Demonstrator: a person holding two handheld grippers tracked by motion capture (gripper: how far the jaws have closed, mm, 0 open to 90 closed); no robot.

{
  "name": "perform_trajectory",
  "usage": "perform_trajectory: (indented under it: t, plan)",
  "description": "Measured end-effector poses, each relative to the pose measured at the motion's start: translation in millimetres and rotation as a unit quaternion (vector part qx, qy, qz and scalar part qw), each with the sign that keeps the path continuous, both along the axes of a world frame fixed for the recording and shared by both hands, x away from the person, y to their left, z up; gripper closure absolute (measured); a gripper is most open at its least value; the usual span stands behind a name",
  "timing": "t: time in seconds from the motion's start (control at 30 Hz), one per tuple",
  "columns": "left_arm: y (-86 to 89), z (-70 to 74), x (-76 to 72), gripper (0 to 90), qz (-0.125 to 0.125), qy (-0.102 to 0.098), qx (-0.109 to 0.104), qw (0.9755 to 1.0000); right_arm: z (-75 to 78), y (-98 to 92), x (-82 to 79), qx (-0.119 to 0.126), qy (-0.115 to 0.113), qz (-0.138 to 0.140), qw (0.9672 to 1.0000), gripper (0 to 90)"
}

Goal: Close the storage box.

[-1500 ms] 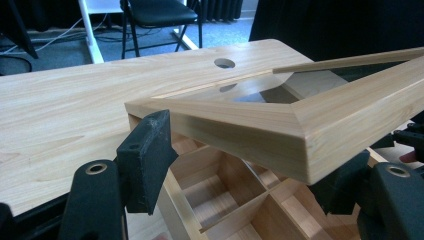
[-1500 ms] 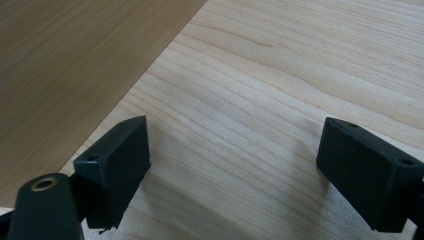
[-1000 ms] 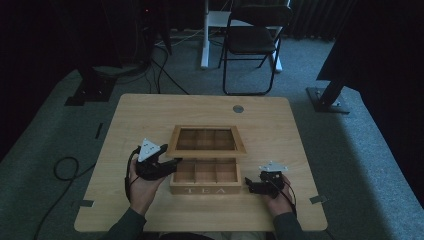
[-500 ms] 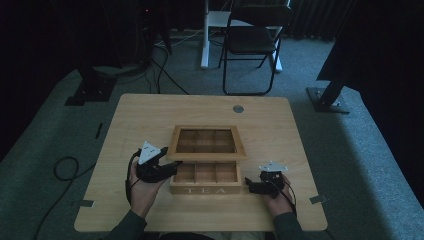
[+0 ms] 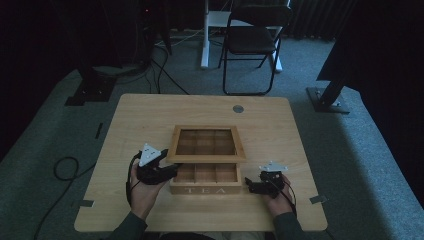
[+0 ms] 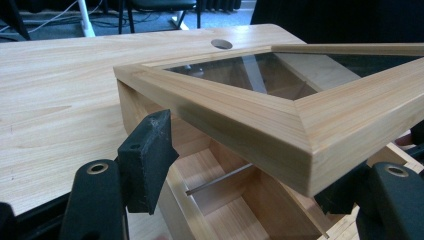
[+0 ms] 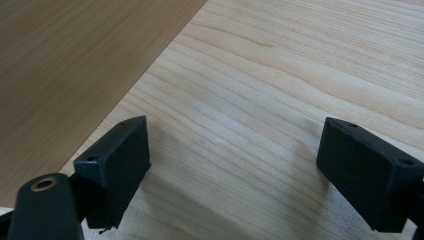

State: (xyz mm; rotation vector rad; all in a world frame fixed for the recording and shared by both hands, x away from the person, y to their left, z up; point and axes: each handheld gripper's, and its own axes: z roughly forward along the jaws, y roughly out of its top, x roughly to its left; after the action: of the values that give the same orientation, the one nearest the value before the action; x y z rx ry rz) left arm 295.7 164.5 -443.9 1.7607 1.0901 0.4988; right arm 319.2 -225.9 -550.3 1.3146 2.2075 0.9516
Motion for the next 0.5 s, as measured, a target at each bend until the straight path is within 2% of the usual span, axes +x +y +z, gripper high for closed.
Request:
perform_trajectory:
  t: [0.5]
  plan:
    - [-0.7,-9.5,-3.5,34.2,0.003,0.009,0.002,0.9999,0.0,1.2,-1.0,0.000,0.000,0.005,1.0000,13.3]
